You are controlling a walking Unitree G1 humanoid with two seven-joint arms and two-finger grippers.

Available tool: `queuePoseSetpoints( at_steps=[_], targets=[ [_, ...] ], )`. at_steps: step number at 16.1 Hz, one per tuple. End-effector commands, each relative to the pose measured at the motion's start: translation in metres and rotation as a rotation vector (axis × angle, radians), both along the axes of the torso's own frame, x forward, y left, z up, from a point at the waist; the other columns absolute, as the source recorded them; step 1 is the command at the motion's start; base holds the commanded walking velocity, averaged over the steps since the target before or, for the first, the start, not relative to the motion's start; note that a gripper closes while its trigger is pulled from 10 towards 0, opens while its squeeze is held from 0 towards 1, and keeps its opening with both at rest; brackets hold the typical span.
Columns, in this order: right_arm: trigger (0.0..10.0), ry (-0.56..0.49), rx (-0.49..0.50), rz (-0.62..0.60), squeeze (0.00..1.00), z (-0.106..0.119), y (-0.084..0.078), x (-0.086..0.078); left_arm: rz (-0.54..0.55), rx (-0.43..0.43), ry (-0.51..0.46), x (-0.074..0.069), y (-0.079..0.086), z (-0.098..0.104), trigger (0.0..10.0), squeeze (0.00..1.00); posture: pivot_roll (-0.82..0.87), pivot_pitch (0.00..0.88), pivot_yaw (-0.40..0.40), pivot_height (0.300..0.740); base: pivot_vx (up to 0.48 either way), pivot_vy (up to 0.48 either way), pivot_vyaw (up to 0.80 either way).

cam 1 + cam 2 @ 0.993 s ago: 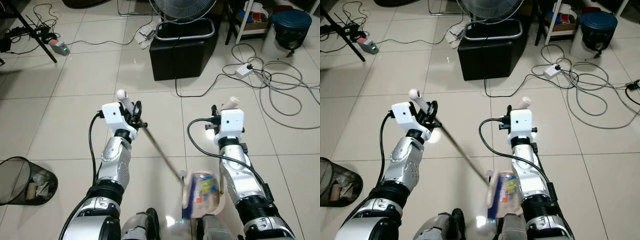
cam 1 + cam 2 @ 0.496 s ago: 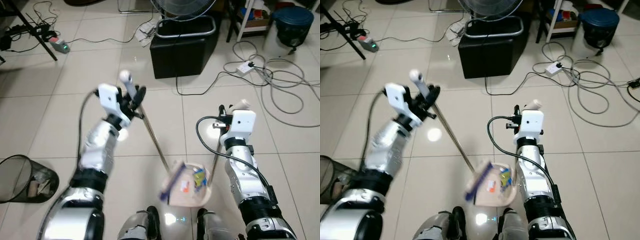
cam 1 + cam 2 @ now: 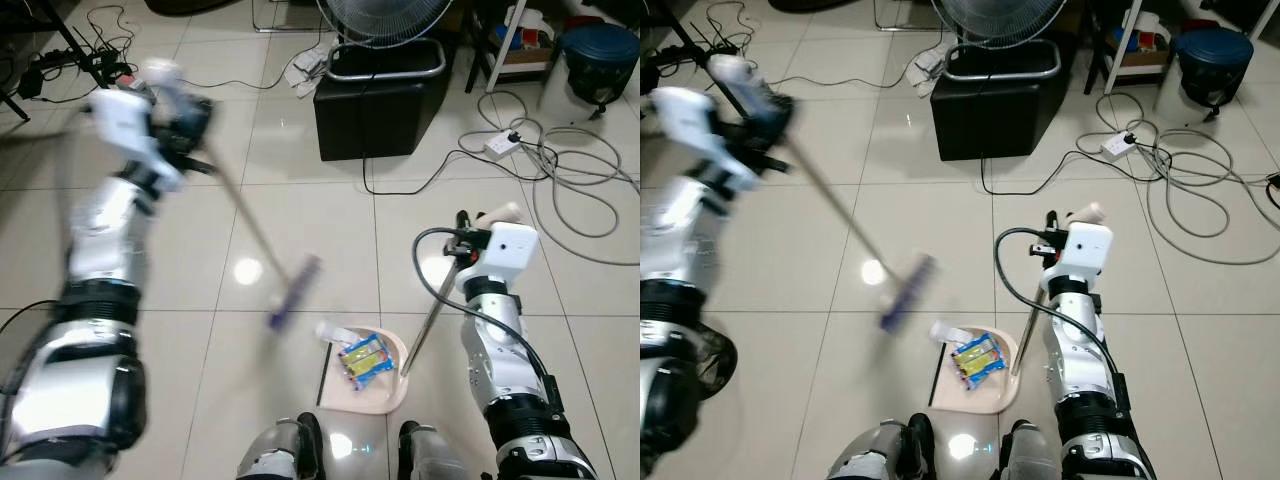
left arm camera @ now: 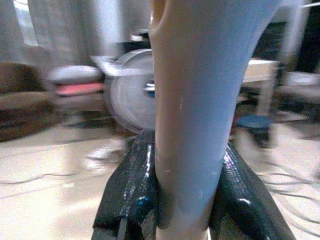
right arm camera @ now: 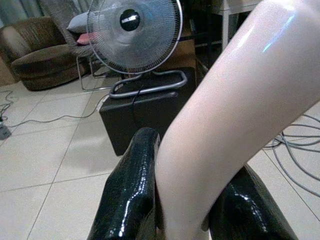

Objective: Sweep floor

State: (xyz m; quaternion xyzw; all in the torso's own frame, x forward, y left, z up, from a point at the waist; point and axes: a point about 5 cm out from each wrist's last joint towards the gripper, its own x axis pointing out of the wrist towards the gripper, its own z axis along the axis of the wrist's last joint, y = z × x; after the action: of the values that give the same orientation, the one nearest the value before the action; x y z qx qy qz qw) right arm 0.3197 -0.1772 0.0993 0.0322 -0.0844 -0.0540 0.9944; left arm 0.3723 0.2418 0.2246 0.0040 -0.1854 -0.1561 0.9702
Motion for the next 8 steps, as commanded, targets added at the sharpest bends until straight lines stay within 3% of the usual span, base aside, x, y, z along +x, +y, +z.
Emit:
queuePoseSetpoints(
  at_steps=[1,4,5,7,8],
  targets=[
    [10.0,-0.035,0.017,0.007,0.0,0.005,-0.001,0.0,0.087,0.021,-0.016,-0.002,0.014,0.004,10.0,0.0,0.01,0.117,0.132,0.74,0.0,0.0,0.0],
    [10.0,-0.082,0.031,0.028,0.0,0.017,-0.003,-0.002,0.202,0.07,0.041,-0.007,0.025,-0.015,10.0,0.0,0.01,0.11,0.128,0.74,0.0,0.0,0.0],
    [10.0,-0.123,0.054,0.043,0.0,0.028,-0.004,-0.005,0.282,0.097,0.085,-0.012,0.03,-0.032,10.0,0.0,0.01,0.106,0.125,0.74,0.0,0.0,0.0],
    [10.0,-0.146,0.071,0.053,0.0,0.035,-0.004,-0.006,0.32,0.119,0.104,-0.015,0.032,-0.041,10.0,0.0,0.01,0.103,0.122,0.74,0.0,0.0,0.0],
    [10.0,-0.166,0.084,0.057,0.0,0.048,-0.005,-0.007,0.353,0.111,0.135,-0.022,0.033,-0.056,10.0,0.0,0.0,0.099,0.12,0.74,0.0,0.0,0.0]
  ],
)
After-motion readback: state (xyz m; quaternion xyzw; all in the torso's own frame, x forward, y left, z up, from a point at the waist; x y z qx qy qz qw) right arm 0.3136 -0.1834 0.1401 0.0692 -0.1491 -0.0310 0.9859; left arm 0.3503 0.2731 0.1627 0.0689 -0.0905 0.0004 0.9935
